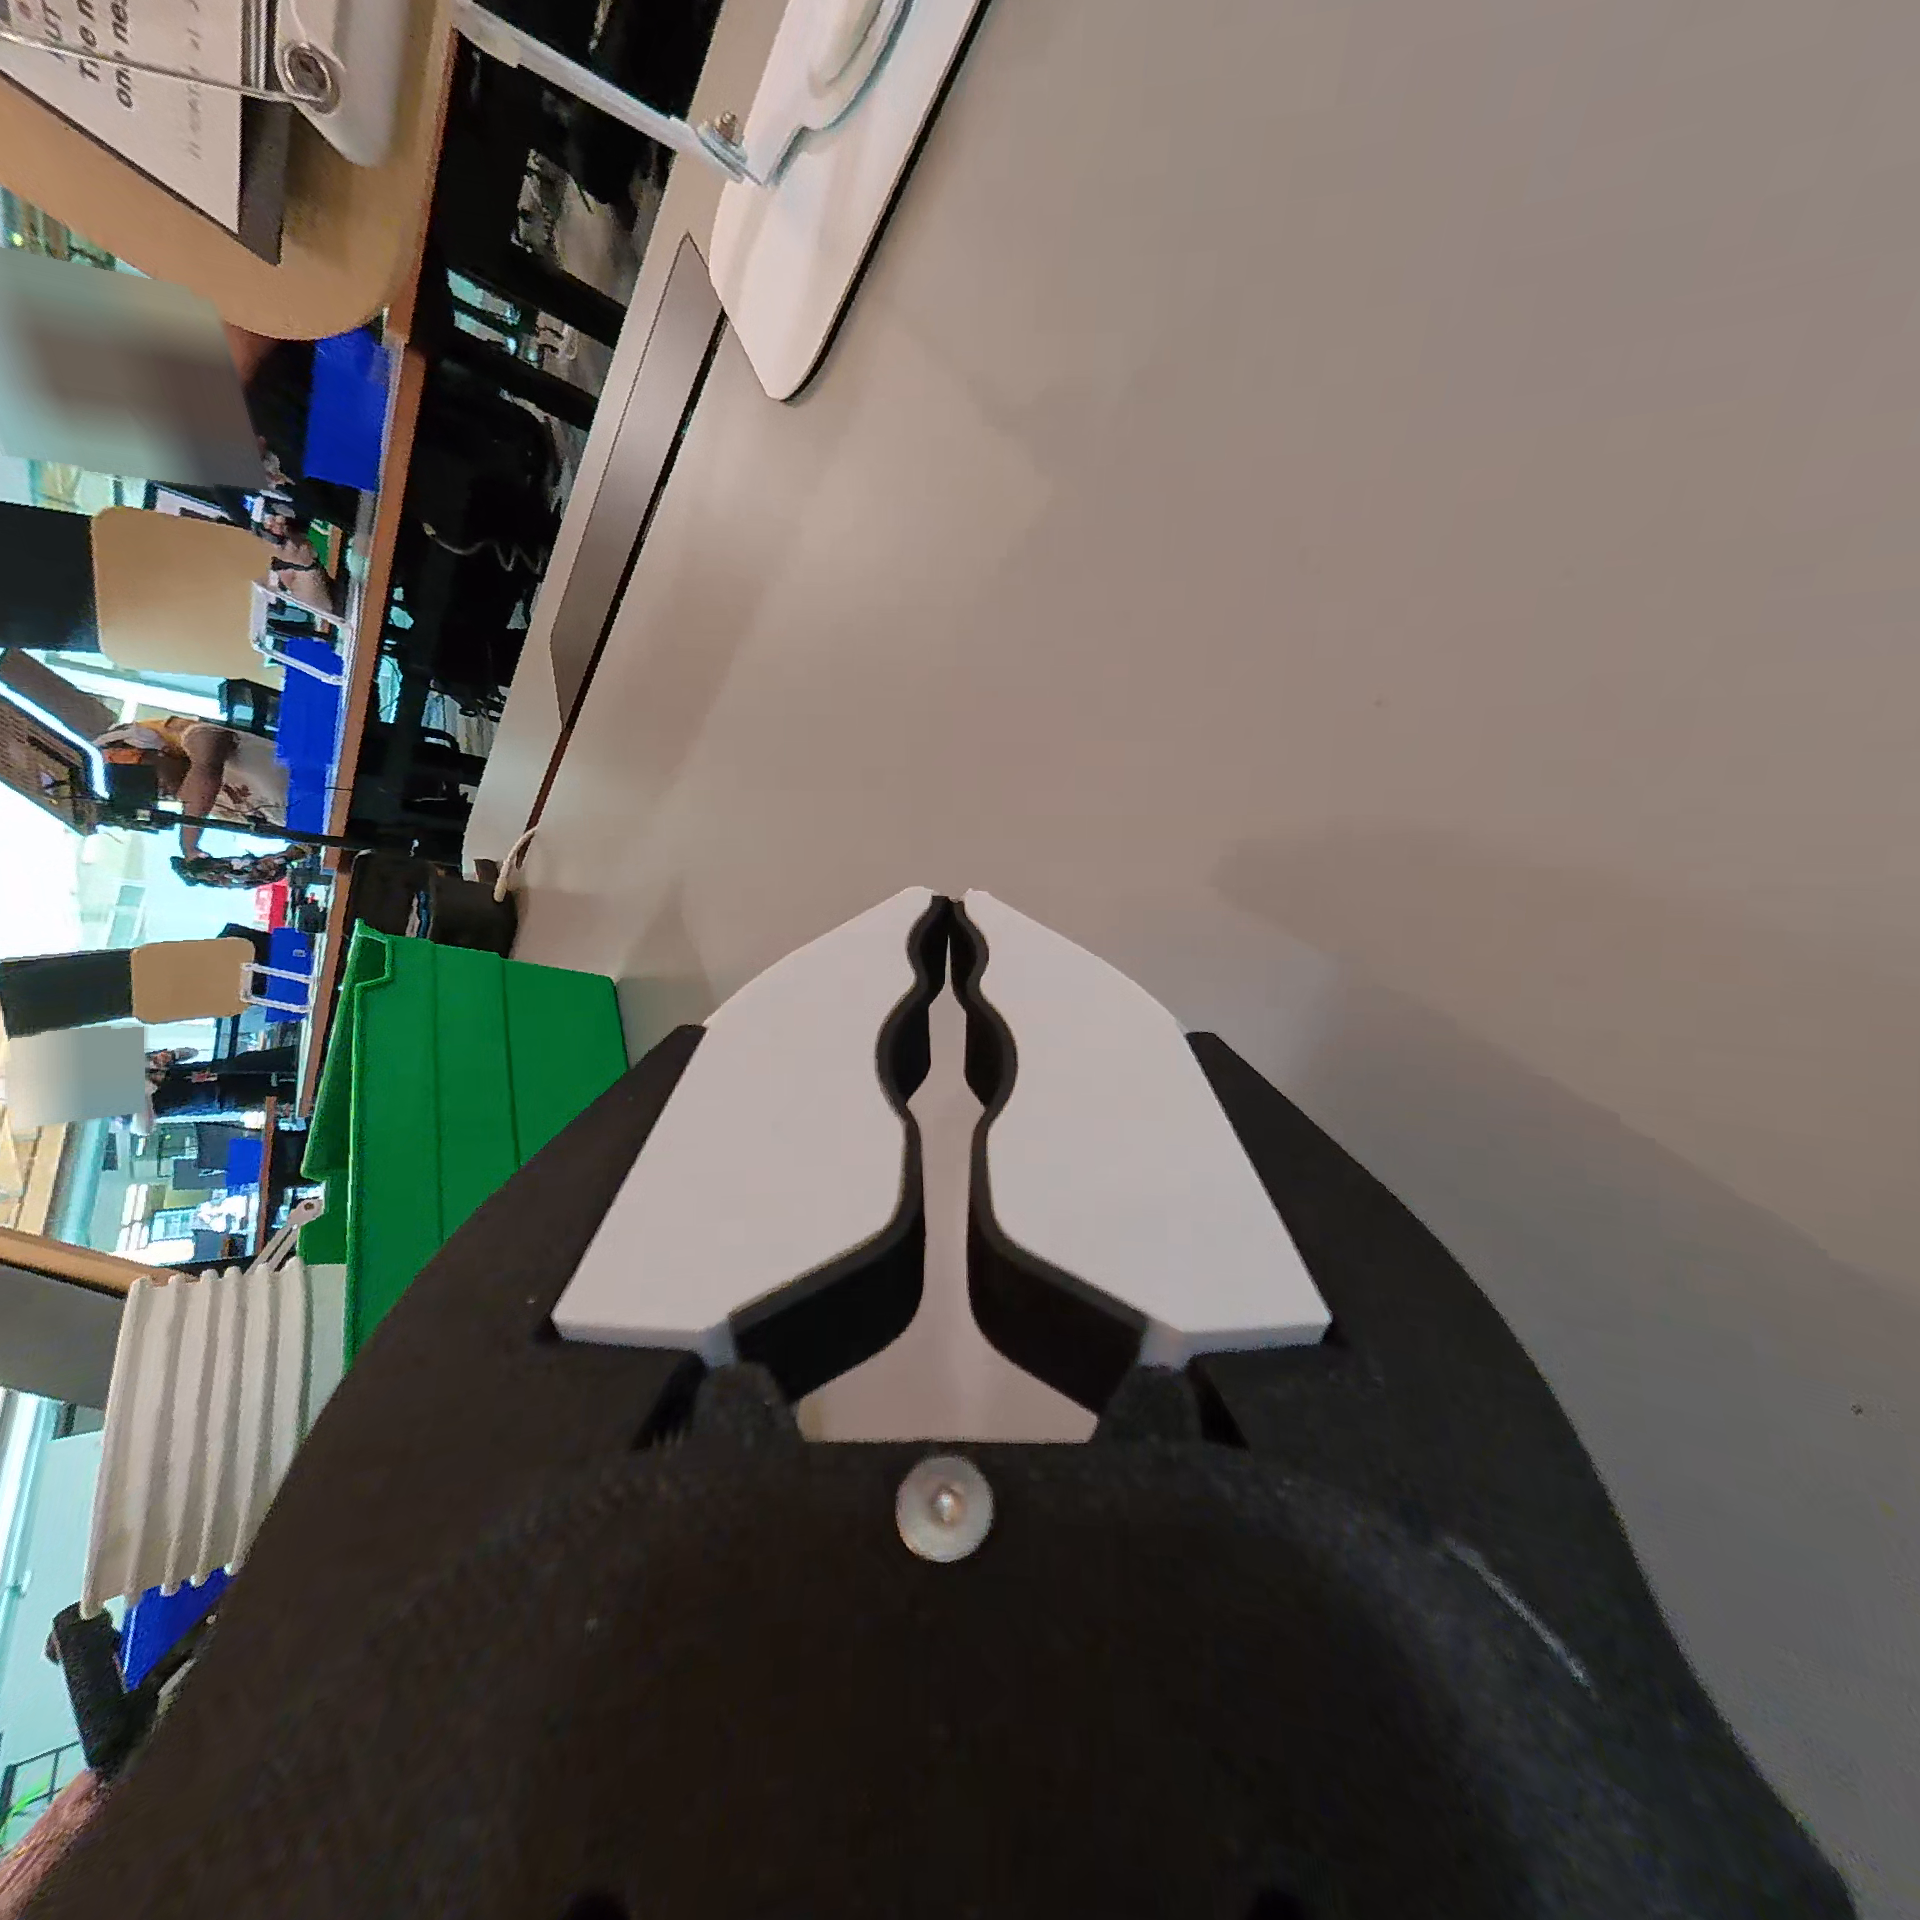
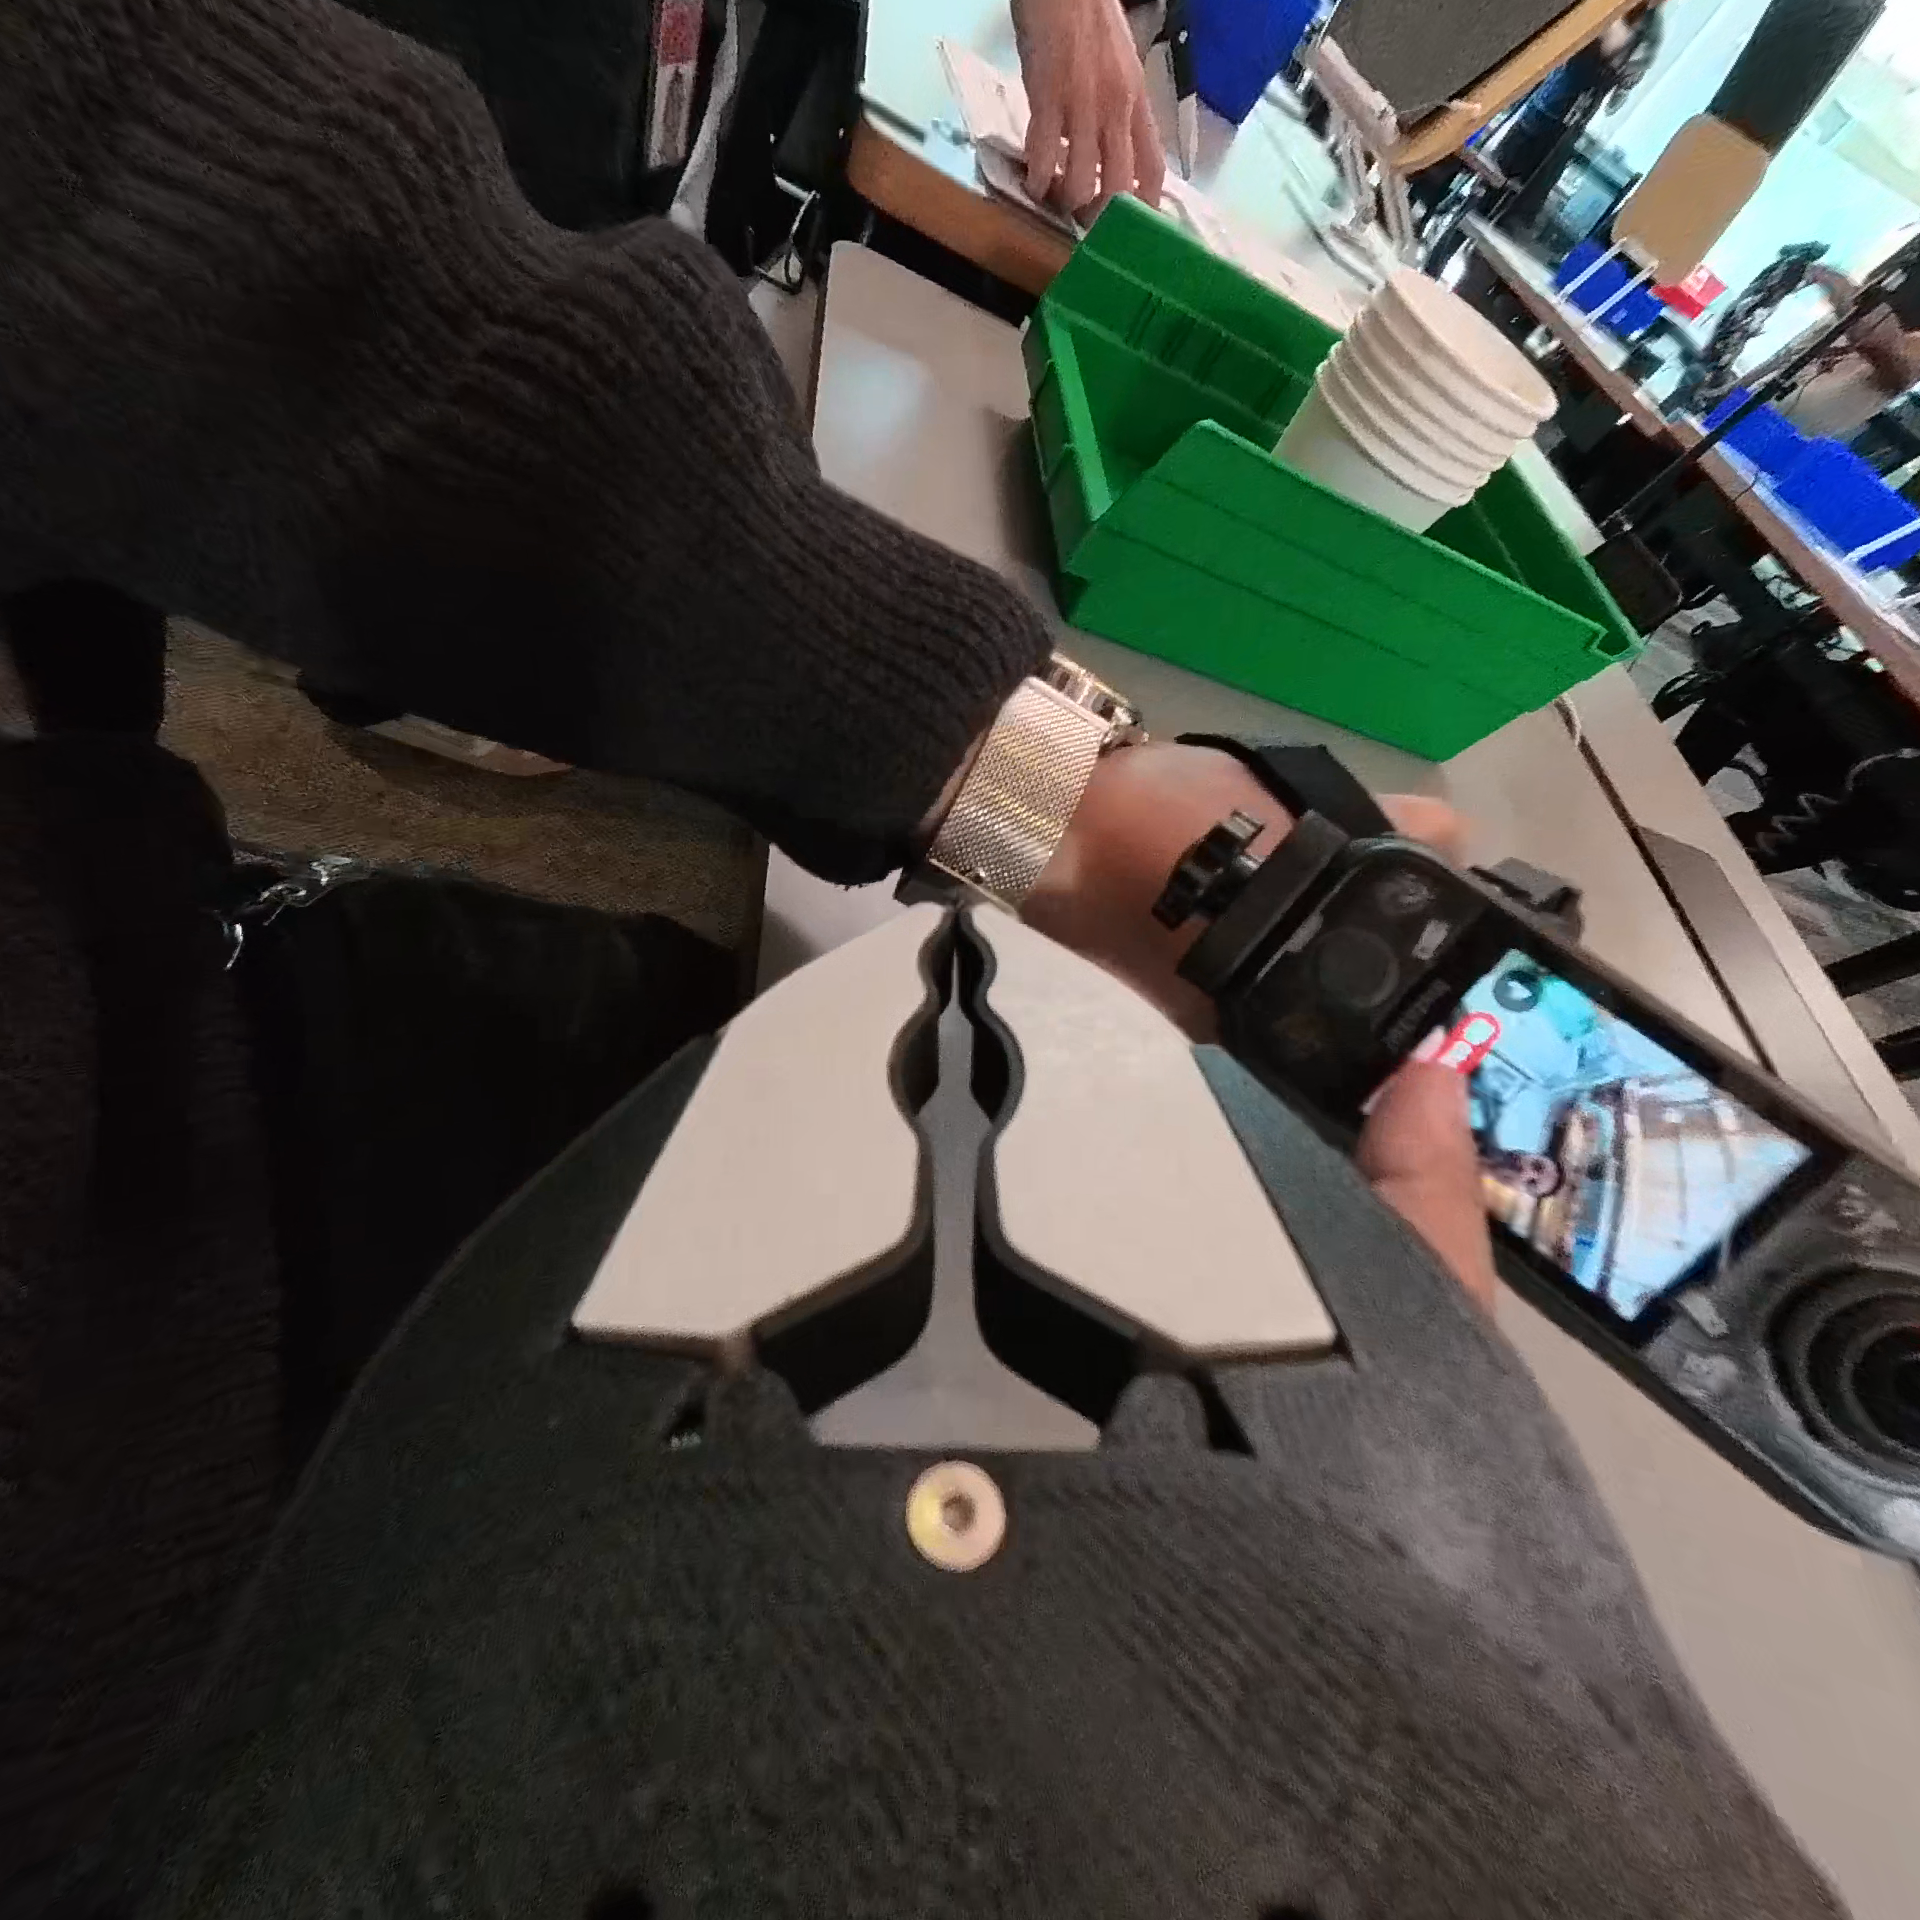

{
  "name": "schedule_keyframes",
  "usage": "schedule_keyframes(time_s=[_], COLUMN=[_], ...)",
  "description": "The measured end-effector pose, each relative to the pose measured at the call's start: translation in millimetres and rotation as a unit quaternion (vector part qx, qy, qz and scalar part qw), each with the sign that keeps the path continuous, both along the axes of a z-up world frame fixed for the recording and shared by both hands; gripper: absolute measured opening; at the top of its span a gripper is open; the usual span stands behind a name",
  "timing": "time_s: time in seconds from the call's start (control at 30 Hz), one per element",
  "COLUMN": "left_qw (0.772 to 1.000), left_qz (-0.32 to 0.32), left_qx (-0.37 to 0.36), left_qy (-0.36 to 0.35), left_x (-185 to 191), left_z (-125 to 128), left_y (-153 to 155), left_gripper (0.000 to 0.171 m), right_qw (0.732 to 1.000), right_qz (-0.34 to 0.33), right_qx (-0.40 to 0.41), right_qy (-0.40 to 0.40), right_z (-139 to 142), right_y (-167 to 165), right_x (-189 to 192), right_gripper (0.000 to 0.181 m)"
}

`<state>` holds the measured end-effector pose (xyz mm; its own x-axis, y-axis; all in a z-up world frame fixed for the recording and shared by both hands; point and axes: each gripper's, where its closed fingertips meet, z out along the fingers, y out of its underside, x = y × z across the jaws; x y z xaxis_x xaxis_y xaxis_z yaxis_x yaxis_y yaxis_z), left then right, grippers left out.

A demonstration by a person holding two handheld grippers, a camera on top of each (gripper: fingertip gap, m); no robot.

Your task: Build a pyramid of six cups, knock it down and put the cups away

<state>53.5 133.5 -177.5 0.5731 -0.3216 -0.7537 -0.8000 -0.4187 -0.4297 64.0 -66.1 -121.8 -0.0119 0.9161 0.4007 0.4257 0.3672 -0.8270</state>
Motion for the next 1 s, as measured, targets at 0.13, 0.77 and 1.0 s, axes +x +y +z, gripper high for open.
schedule_keyframes(time_s=[0.13, 0.77, 1.0], left_qw=[1.0, 0.893, 0.843], left_qz=[0.002, -0.35, -0.494], left_qx=[-0.007, -0.051, -0.09], left_qy=[-0.025, -0.277, -0.192], left_x=[-1, 170, 240], left_z=[-2, 81, 67], left_y=[1, -113, -203], left_gripper=[0.002, 0.001, 0.002], right_qw=[0.998, 0.793, 0.79], right_qz=[-0.025, -0.601, -0.6], right_qx=[-0.003, -0.059, 0.025], right_qy=[0.053, -0.076, -0.123], right_z=[24, -58, -52], right_y=[13, 225, 220], right_x=[5, 224, 217], right_gripper=[0.0, 0.032, 0.026])
